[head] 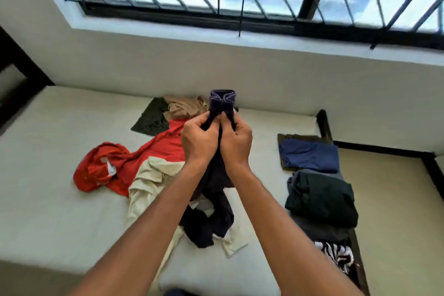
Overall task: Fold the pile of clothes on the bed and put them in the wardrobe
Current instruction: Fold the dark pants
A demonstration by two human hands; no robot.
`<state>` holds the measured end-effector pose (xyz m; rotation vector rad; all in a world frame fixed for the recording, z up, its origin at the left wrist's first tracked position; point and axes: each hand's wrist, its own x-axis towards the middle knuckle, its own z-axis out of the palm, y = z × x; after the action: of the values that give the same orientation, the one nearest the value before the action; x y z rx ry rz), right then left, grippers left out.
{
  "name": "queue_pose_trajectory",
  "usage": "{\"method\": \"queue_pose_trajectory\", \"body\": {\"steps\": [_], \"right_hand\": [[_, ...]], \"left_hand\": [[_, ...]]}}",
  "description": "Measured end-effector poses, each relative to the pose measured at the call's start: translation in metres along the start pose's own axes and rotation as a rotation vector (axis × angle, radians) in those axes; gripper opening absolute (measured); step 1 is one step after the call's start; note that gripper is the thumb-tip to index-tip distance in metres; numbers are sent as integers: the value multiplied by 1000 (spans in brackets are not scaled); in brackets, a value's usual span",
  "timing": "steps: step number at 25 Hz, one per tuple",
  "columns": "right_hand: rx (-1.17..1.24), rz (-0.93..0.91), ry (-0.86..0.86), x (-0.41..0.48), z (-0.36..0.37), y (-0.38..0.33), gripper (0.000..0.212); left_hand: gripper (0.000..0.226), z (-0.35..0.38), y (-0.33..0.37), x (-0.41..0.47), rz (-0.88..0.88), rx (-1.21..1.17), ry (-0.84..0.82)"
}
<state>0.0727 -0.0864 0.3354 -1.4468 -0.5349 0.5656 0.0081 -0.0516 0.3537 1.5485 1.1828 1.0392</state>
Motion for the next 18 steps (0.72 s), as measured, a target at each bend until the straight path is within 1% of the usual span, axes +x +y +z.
{"method": "queue_pose_trajectory", "body": {"steps": [1,3,5,7,8,10,11,12,14,15,16,17,18], "right_hand": [[13,15,-16,3,2,-7,29],[19,60,-51,4,7,-14,31],[-23,63,-104,7,14,-21,34],[-67,32,-147,13,25,-28,35],[-83,17,-130,18,31,-31,30],[-81,2,-74,31,43,-40,15],[-77,9,-62,39,45,-42,12],[-72,18,-70,46,48,-44,14],[18,71,-120,58,50,-47,22],[86,102,-160,63,49,-50,26],[145,131,-205,66,48,-55,29],[189,154,-250,68,45,-61,31],[216,167,-291,70,43,-68,32]], "left_hand": [[16,-1,6,3,12,-5,-39],[25,-7,12,7,-2,-17,-174],[34,-18,9,21,-18,-30,-332],[45,-32,6,41,-42,-111,-454],[51,-40,7,50,-43,-143,-511],[57,-53,13,68,-49,-183,-591],[54,-59,13,76,-76,-210,-577],[45,-64,11,87,-117,-241,-528],[22,-76,0,110,-201,-283,-373],[14,-83,-8,119,-255,-313,-325],[19,-88,-15,127,-315,-337,-302],[31,-92,-19,131,-365,-355,-319],[43,-95,-22,134,-388,-367,-370]]}}
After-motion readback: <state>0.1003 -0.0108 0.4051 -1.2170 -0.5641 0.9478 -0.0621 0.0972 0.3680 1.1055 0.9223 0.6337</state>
